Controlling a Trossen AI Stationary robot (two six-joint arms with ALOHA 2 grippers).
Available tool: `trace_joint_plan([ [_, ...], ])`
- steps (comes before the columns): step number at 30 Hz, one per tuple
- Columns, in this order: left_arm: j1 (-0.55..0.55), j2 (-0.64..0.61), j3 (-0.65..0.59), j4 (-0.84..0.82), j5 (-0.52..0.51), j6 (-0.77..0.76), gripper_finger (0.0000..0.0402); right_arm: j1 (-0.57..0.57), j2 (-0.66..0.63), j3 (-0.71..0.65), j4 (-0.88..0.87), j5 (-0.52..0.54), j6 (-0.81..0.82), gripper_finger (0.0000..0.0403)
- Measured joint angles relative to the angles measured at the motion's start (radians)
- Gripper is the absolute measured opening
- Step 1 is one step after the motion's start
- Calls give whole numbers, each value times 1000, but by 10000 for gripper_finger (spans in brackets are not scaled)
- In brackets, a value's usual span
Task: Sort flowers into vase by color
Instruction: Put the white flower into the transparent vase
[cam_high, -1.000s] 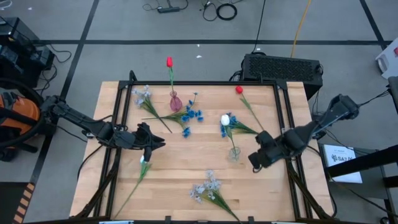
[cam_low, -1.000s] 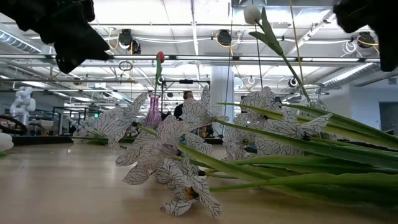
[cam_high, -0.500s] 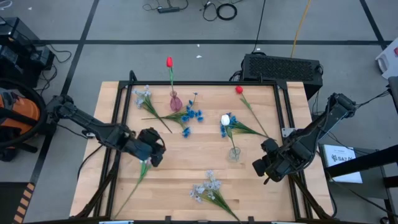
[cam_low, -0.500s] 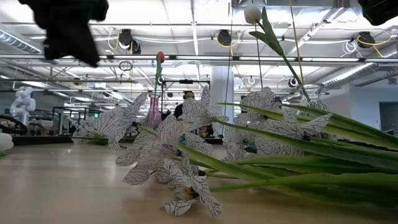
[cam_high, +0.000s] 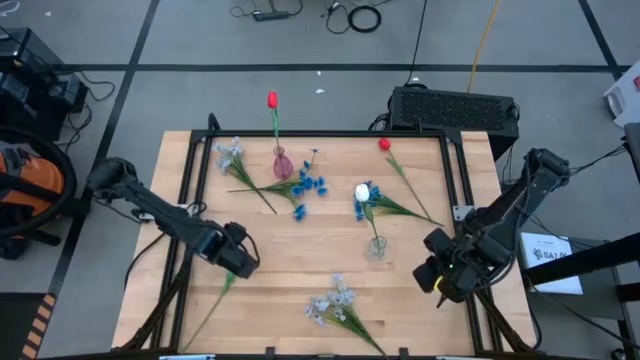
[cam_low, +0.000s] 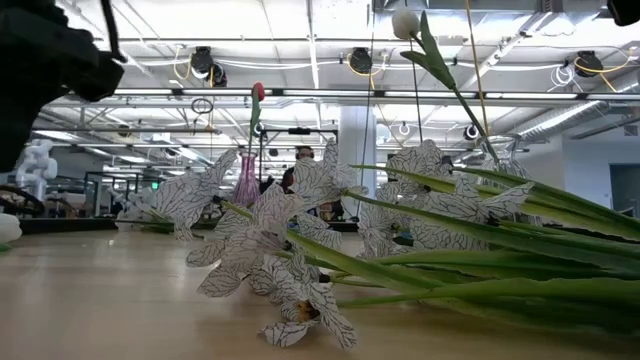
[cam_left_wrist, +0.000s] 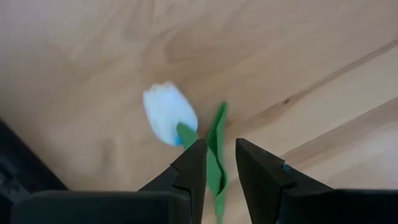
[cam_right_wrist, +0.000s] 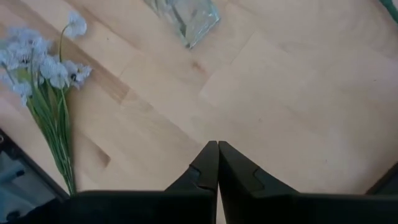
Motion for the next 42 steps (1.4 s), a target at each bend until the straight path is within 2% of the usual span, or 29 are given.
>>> trace_joint_plan([
  [6, -46, 57, 0, 1, 7, -82, 93, 29, 0, 0, 0, 0, -11, 0],
  [13, -83, 126, 0, 37, 16, -82, 93, 52, 0, 0, -5, 55, -20, 0],
  [33, -102, 333, 2, 143, 113, -80, 91, 53, 0, 0, 1, 85, -25, 0],
  [36, -102, 333, 2, 156, 114, -81, 70, 53, 0, 0, 1, 93, -32, 0],
  [39, -99, 332, 1, 172, 115, -80, 19, 53, 0, 0, 1, 125, -34, 0],
  [42, -99, 330, 6, 173, 100, -80, 8, 53, 0, 0, 1, 138, -34, 0],
])
